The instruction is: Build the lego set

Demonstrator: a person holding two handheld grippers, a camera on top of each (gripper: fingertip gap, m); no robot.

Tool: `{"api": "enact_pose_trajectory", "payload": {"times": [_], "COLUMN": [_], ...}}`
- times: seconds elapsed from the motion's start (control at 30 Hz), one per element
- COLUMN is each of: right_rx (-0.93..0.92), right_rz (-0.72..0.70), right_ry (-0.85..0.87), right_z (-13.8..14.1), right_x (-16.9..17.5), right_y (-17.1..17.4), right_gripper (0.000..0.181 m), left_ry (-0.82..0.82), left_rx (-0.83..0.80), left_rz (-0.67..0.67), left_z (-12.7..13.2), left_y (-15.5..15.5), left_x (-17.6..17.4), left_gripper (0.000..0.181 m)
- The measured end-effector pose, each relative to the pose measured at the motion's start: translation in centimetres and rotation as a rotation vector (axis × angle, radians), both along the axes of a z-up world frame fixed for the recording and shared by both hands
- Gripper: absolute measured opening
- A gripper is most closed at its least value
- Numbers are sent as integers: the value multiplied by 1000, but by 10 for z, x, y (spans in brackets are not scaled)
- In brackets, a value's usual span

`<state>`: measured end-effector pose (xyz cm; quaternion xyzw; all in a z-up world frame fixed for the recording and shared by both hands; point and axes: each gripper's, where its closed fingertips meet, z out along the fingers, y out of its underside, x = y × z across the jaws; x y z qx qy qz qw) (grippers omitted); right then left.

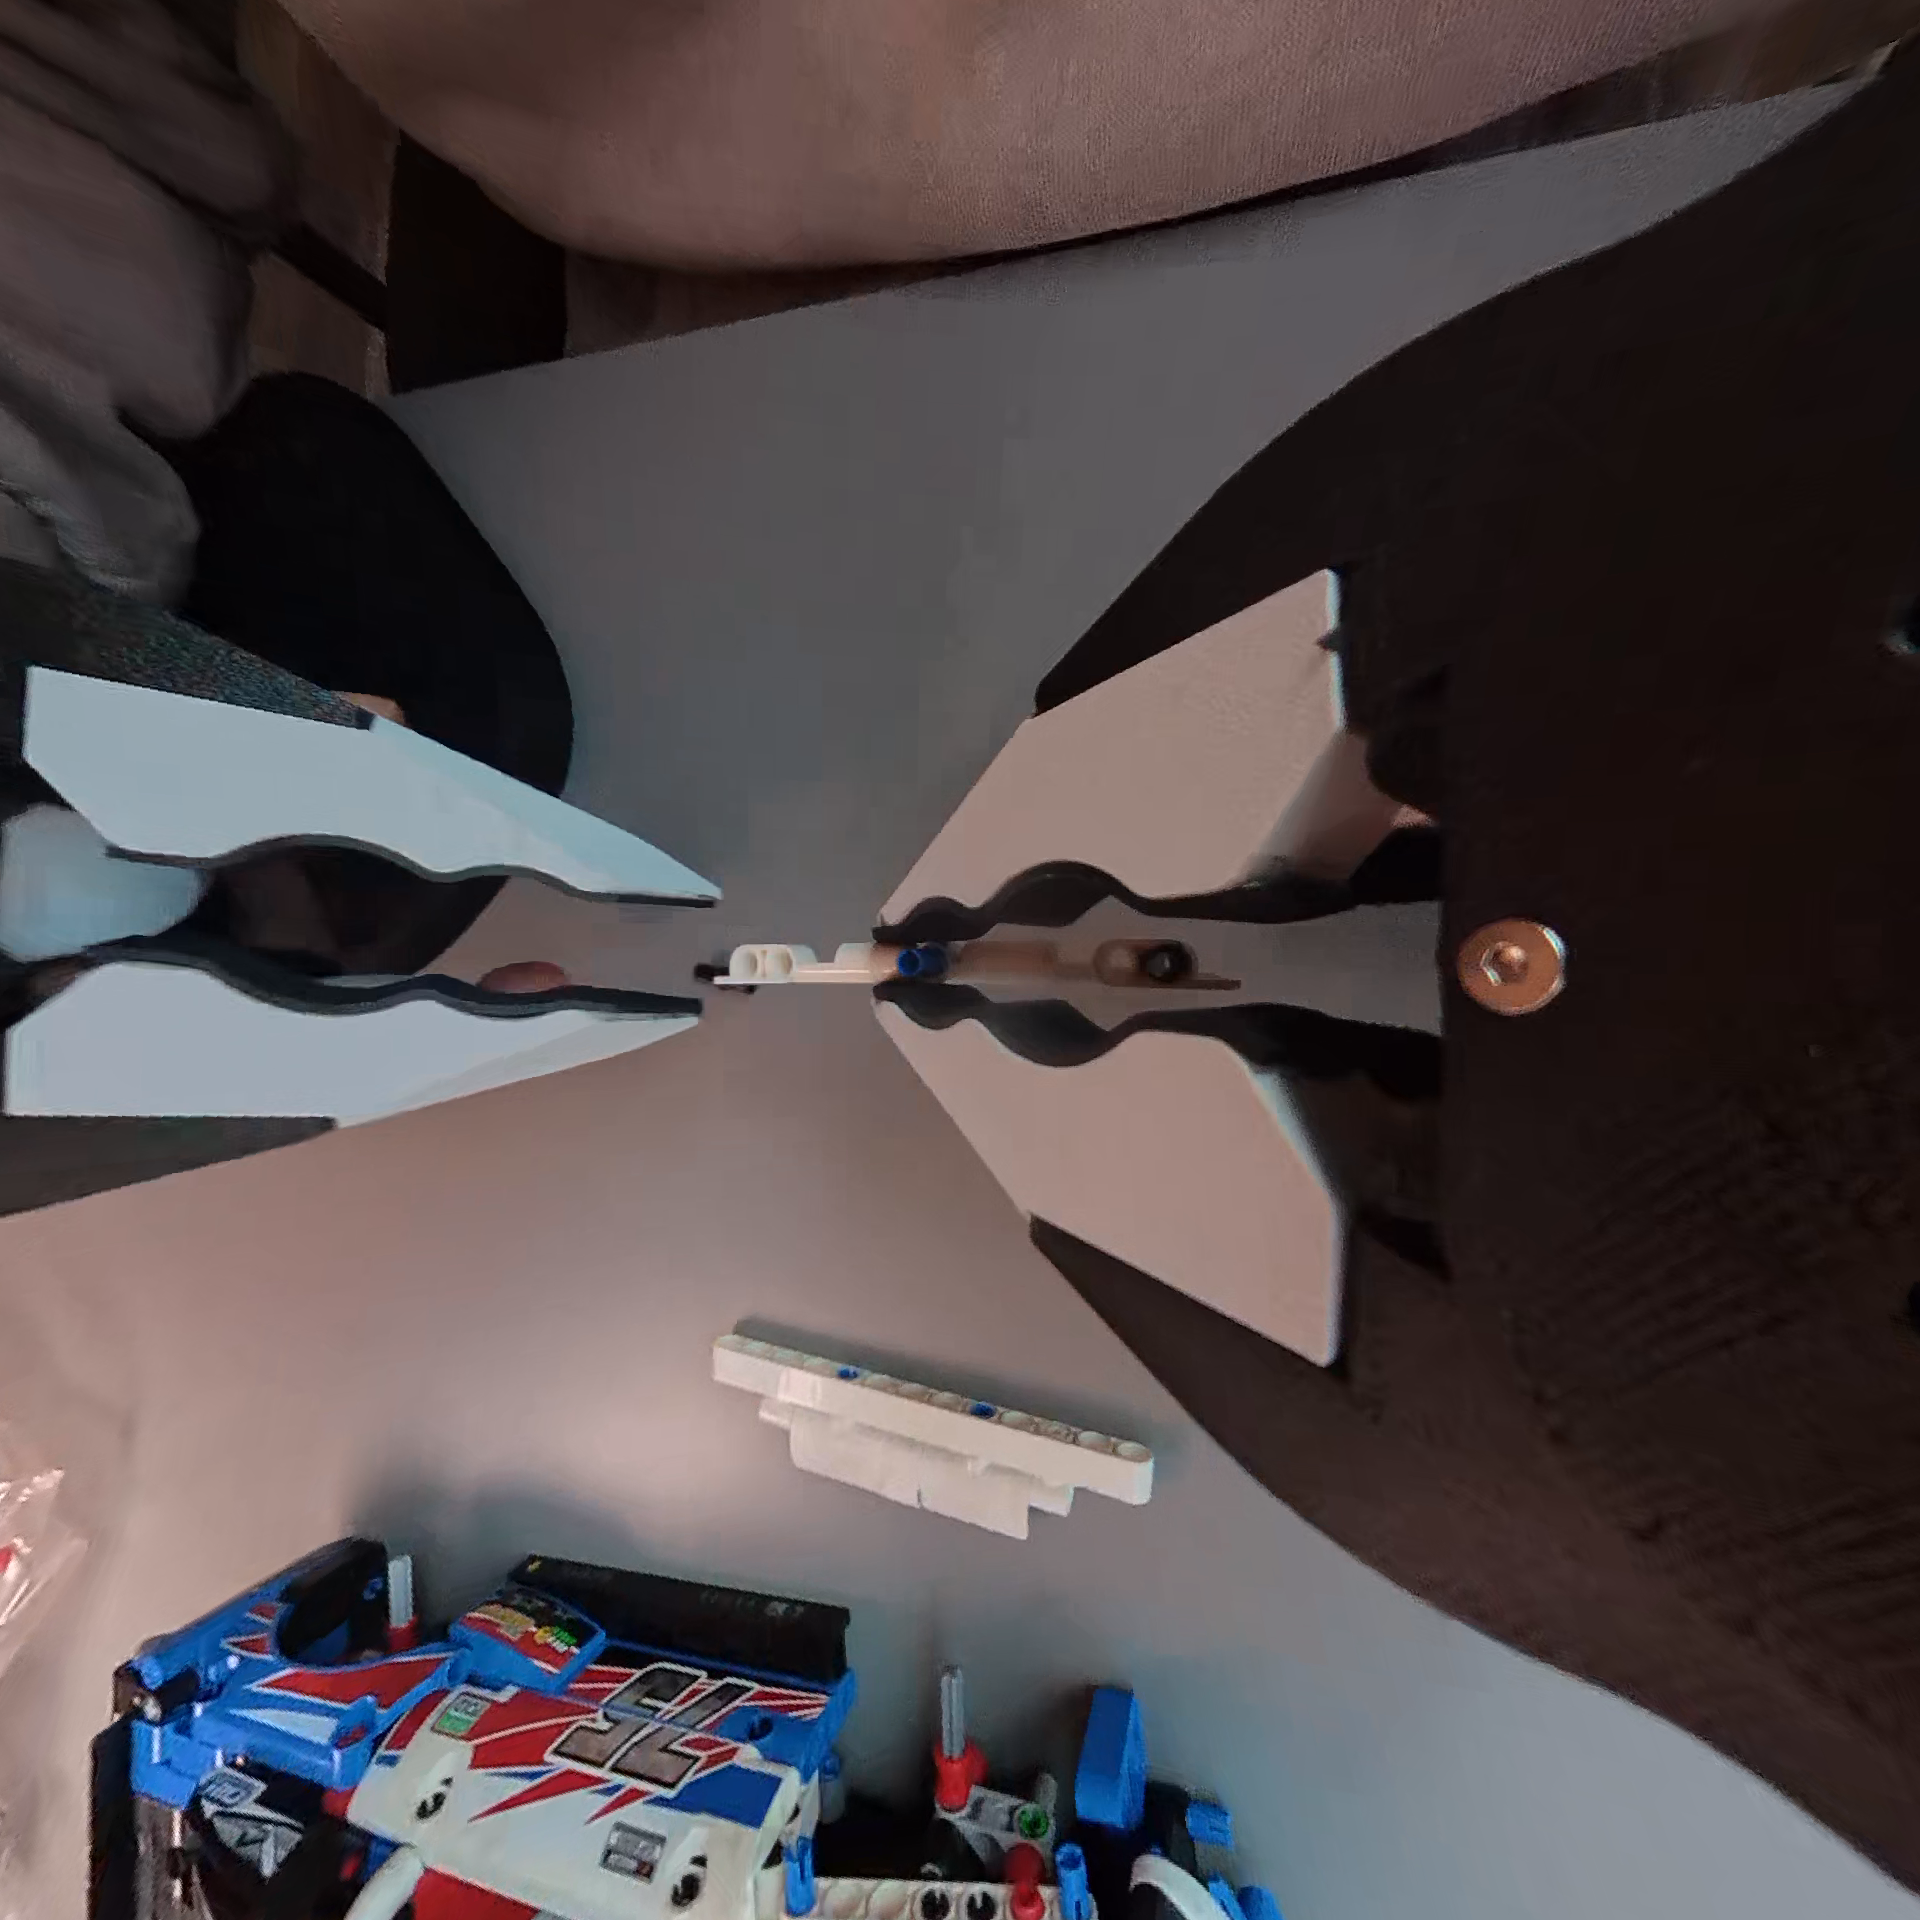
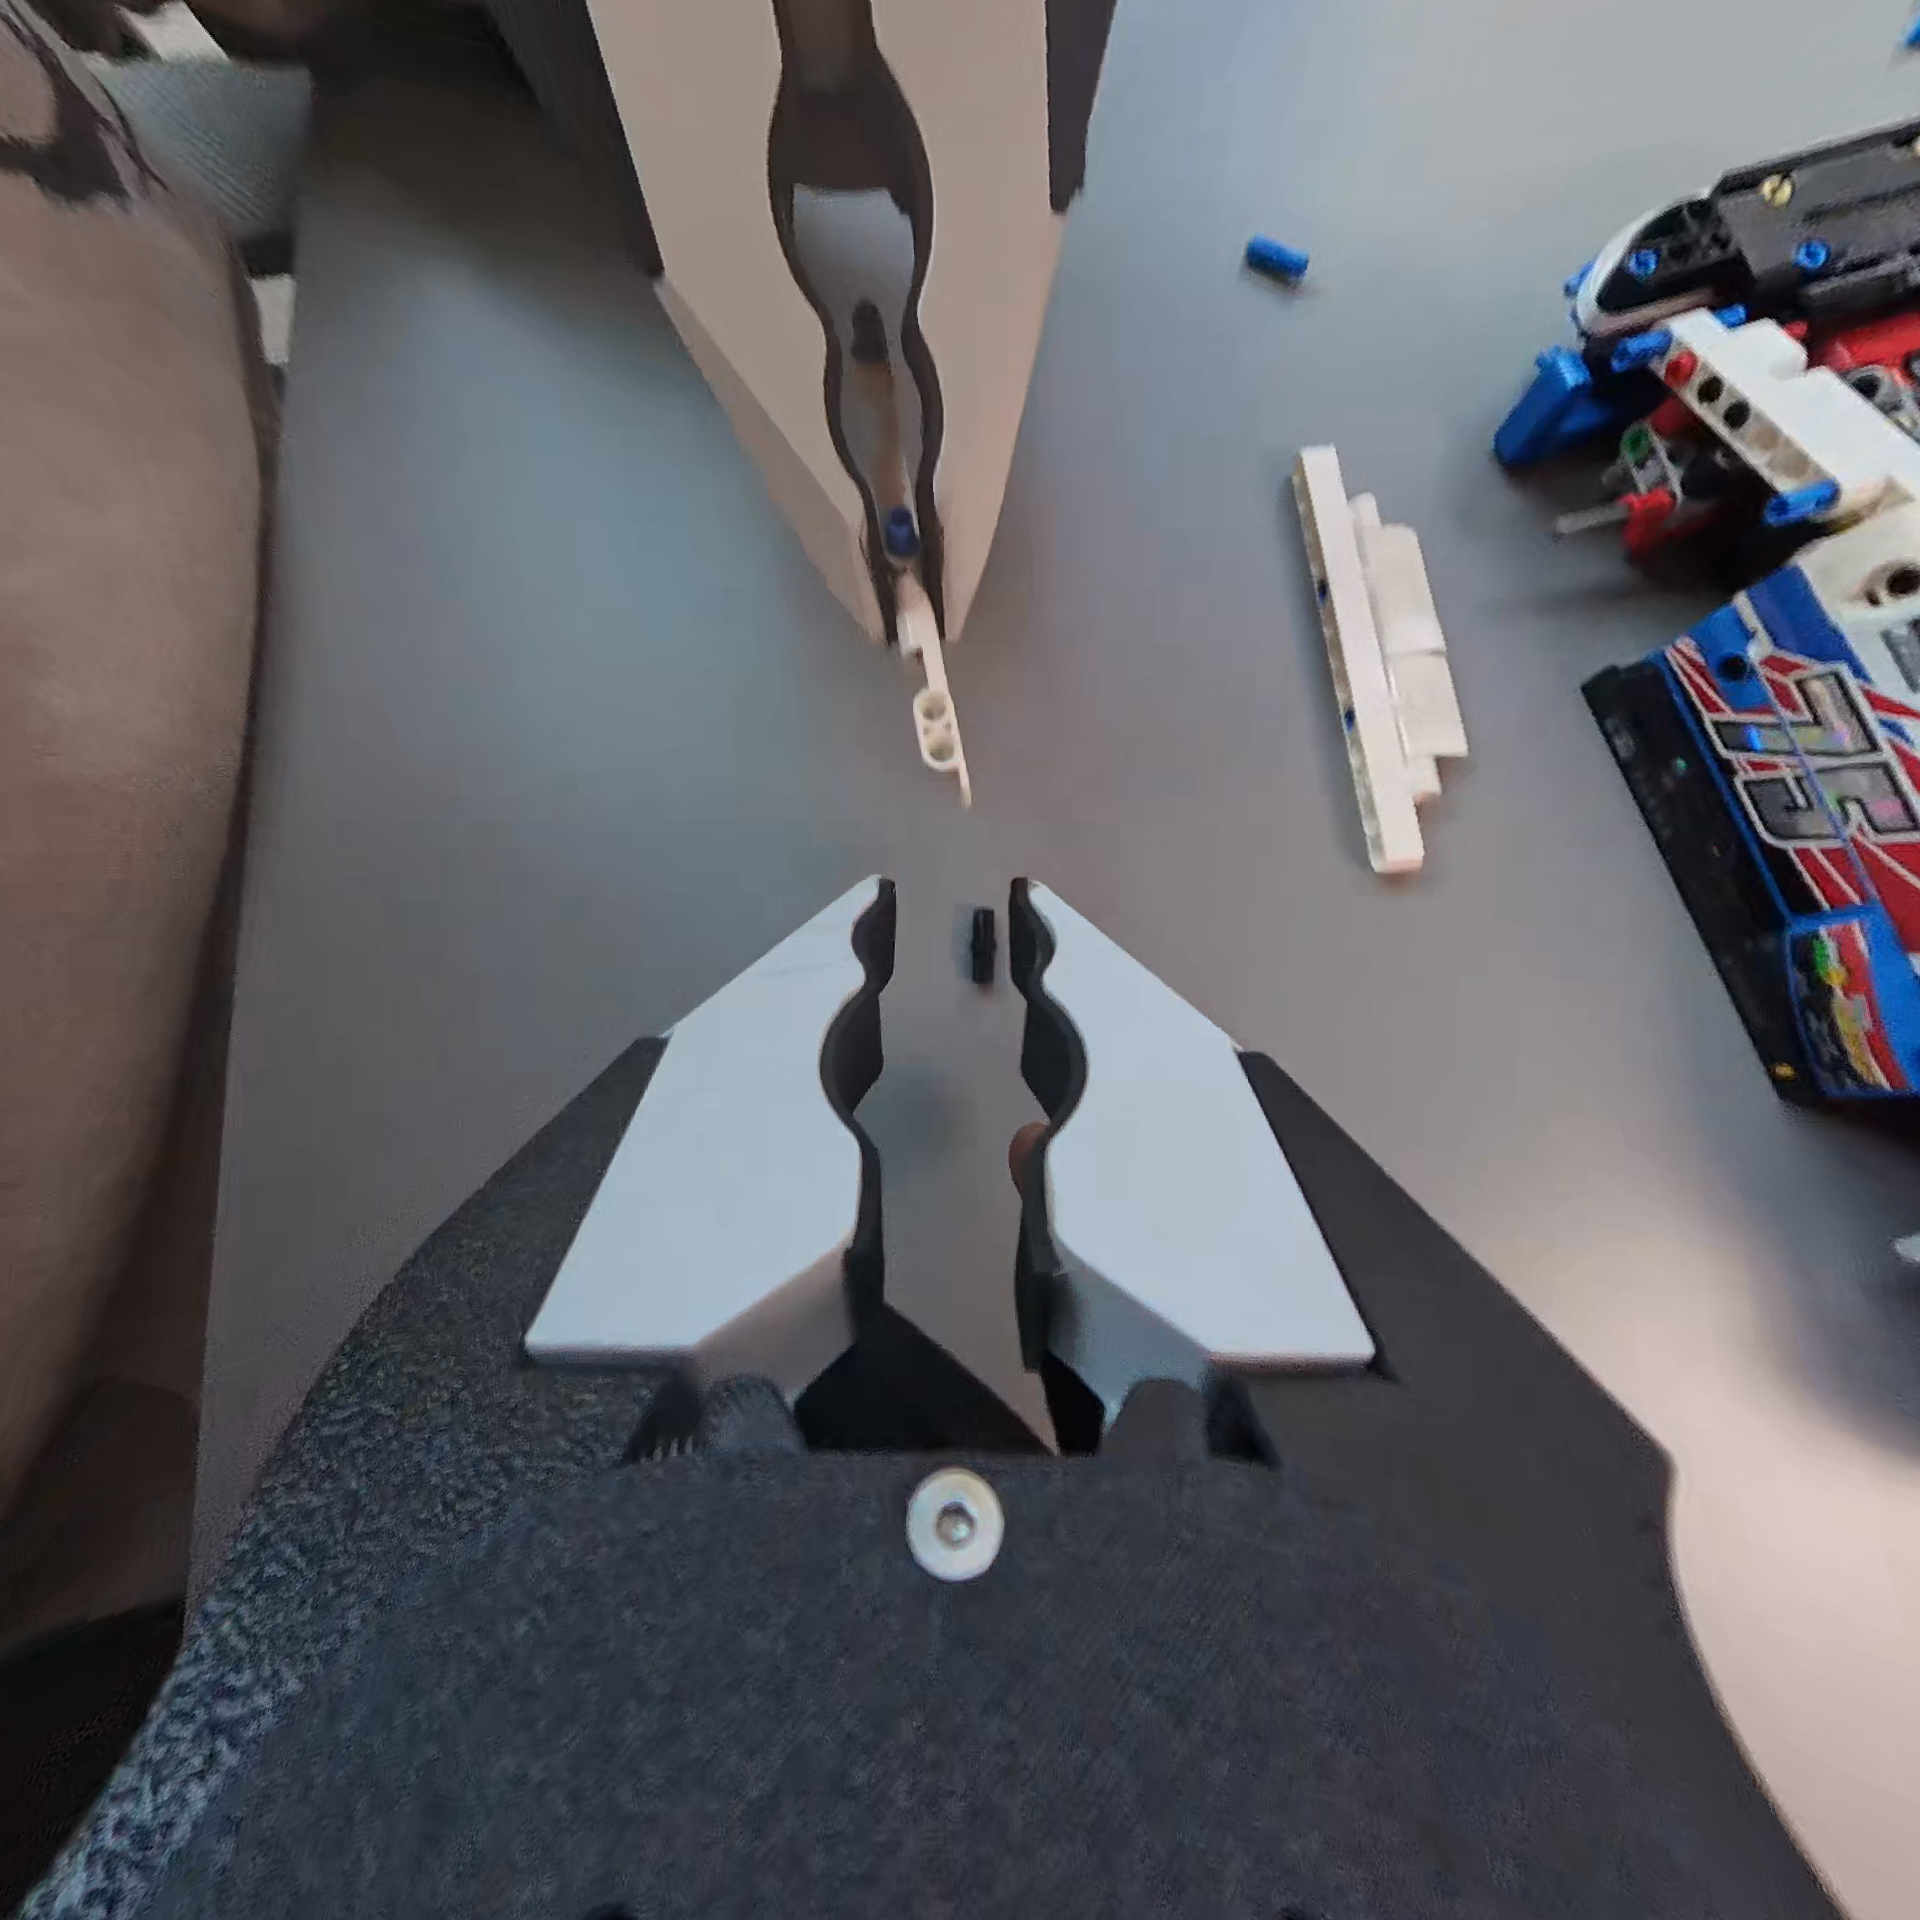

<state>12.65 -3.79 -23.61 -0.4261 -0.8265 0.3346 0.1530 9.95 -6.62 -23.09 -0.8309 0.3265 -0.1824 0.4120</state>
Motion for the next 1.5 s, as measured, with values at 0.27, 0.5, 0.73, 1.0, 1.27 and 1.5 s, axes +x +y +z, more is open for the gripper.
{"api": "enact_pose_trajectory", "payload": {"times": [0.27,0.5,0.73,1.0,1.27,1.5], "right_rx": [145,125,177,176,220,289], "right_rz": [-87,-50,-4,10,22,57], "right_ry": [-100,-80,-151,-188,-209,-273], "right_z": [-23,-23,-22,-12,-7,-9], "right_x": [14,3,-5,-11,-12,-7], "right_y": [13,5,-10,-18,-17,-12], "right_gripper": [16,2,1,1,1,1], "left_ry": [71,81,139,206,225,228], "left_rx": [-47,-63,-66,-45,-50,-38], "left_rz": [29,28,42,49,45,35], "left_z": [-18,-22,-24,-24,-24,-21], "left_y": [2,1,-1,-2,-5,-6], "left_x": [-7,-3,-2,-2,-1,0], "left_gripper": [5,5,5,5,5,5]}}
